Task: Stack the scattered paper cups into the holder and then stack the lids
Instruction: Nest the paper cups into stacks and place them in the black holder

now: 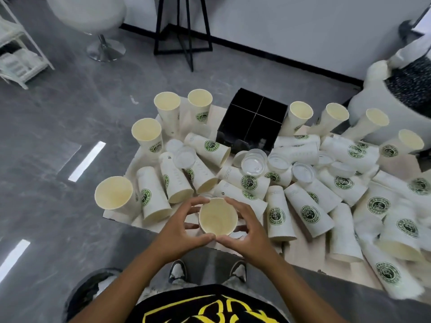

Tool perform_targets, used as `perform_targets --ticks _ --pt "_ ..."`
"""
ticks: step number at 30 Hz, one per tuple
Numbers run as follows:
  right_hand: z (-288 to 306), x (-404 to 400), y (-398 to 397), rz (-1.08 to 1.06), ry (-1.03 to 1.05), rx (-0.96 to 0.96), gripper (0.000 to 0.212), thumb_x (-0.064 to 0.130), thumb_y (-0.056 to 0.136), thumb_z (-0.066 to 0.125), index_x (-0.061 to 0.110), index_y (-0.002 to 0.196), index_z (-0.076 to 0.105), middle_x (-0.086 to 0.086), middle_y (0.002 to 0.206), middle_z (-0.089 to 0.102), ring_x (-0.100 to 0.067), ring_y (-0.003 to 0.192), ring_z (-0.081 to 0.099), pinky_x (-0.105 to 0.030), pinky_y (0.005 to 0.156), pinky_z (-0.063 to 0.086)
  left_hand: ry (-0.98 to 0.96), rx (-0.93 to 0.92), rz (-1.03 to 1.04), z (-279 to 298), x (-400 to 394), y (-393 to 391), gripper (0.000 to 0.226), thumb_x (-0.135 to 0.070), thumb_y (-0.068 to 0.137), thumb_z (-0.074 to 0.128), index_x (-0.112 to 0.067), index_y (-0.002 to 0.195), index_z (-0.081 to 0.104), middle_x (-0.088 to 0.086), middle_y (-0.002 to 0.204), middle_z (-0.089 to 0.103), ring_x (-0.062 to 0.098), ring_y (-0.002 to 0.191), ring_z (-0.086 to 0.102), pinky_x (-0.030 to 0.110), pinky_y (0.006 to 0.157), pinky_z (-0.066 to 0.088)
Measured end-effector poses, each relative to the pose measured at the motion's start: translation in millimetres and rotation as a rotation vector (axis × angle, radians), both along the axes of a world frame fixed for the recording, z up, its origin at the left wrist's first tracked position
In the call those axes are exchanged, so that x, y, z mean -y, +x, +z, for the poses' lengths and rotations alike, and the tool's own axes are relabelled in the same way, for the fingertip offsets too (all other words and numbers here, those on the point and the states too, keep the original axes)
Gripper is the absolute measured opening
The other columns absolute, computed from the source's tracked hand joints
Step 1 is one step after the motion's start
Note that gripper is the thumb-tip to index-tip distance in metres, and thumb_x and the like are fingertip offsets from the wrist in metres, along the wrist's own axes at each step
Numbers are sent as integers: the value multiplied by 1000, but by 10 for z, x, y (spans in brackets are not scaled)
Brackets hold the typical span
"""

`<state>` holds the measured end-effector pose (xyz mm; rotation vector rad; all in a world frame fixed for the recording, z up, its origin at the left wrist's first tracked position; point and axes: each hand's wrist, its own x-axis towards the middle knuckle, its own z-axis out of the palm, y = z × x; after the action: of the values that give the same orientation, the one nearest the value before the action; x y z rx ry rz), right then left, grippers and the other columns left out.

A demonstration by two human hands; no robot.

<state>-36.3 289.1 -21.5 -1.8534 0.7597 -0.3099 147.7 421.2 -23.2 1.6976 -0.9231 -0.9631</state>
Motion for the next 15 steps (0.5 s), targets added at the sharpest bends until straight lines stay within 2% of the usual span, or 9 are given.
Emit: perform_targets --ticks 4,6,8,10,12,15 --pt "15 -61 -112 -147 76 35 88 48 71 85 53 147 41 22 146 49 -5 128 55 -25 94 54 -44 66 -73 74 39 116 80 -45 66 89 -58 132 46 -31 140 53 -2 133 53 39 100 57" --pt "-14 -81 -234 -319 89 92 74 50 75 78 49 143 49 21 139 56 -7 124 59 -29 93 55 -66 92 -90 122 80 171 77 -47 68 87 -57 134 47 -28 141 55 0 133 54 38 102 56" --pt "-118 -81 -404 -546 32 99 56 45 80 78 43 132 58 22 128 62 -8 116 63 -37 90 58 -99 112 -100 185 160 214 72 -49 71 83 -53 134 50 -24 139 58 2 132 55 35 102 53" --pt "-318 -38 -593 -761 -31 38 48 31 84 83 40 124 58 18 123 60 -16 108 64 -49 89 58 -124 140 -111 253 286 233 66 -50 72 81 -51 132 53 -22 137 60 3 130 57 30 101 51" --pt "-543 41 -748 -883 -69 -96 60 27 80 87 35 129 54 8 130 52 -26 114 58 -54 95 55 -133 176 -146 310 453 225 63 -49 73 81 -48 130 55 -21 136 60 3 130 57 29 100 50" --pt "-800 173 -866 -904 -65 -299 85 36 72 91 24 142 45 -4 142 41 -30 128 43 -49 102 49 -132 217 -218 356 725 160 61 -39 76 84 -45 130 57 -18 135 60 2 129 57 32 101 51"
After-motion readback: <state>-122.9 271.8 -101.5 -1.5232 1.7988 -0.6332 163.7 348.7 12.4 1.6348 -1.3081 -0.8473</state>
